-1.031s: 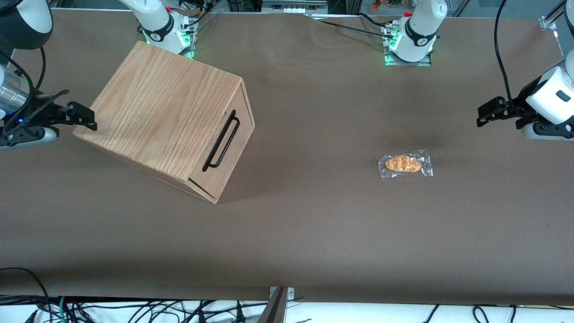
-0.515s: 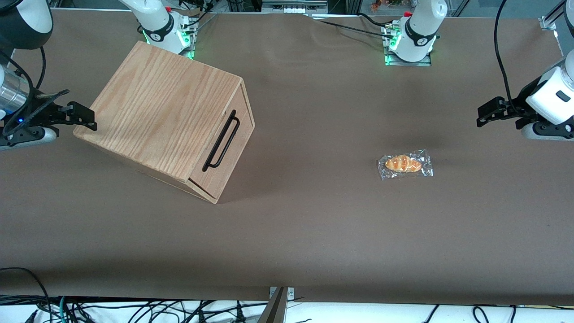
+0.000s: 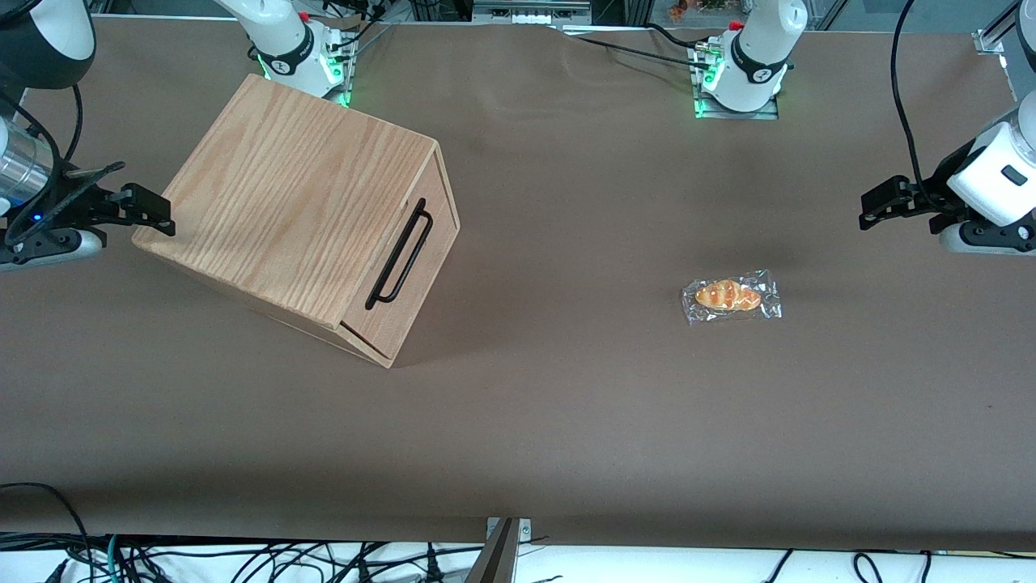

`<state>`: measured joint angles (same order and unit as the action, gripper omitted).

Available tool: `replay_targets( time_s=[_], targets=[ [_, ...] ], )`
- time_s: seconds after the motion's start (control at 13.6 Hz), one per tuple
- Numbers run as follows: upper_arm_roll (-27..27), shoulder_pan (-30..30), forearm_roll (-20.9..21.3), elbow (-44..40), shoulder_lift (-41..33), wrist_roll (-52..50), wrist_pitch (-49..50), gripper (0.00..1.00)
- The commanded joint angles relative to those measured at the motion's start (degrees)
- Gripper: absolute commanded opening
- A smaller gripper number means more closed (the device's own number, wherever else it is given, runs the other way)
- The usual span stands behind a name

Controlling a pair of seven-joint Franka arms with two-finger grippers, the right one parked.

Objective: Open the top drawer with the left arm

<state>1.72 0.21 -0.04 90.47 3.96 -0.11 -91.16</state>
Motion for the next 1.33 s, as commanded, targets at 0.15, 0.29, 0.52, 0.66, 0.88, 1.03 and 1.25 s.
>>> replay_targets(
  time_s=[0.15, 0.29, 0.52, 0.66, 0.88, 1.03, 1.25],
  targets=[
    [0.39, 0.06, 0.57, -0.91, 0.26, 0.11, 0.89, 1.0],
    [0.39, 0.06, 0.57, -0.91, 0.26, 0.03, 0.98, 1.0],
    [0.83, -1.6, -0.31, -1.26, 1.22, -3.82, 0.89, 1.0],
    [1.88, -4.67, -0.66, -1.52, 2.8, -7.6, 0.72, 1.0],
    [2.15, -11.0, -8.36, -1.79, 7.46, -12.27, -0.95, 1.0],
    [2.24, -16.27, -12.34, -4.14, 10.7, -16.65, -3.84, 1.0],
    [2.24, -21.2, -19.79, -9.42, 17.56, -21.41, -7.88, 1.0]
  ],
)
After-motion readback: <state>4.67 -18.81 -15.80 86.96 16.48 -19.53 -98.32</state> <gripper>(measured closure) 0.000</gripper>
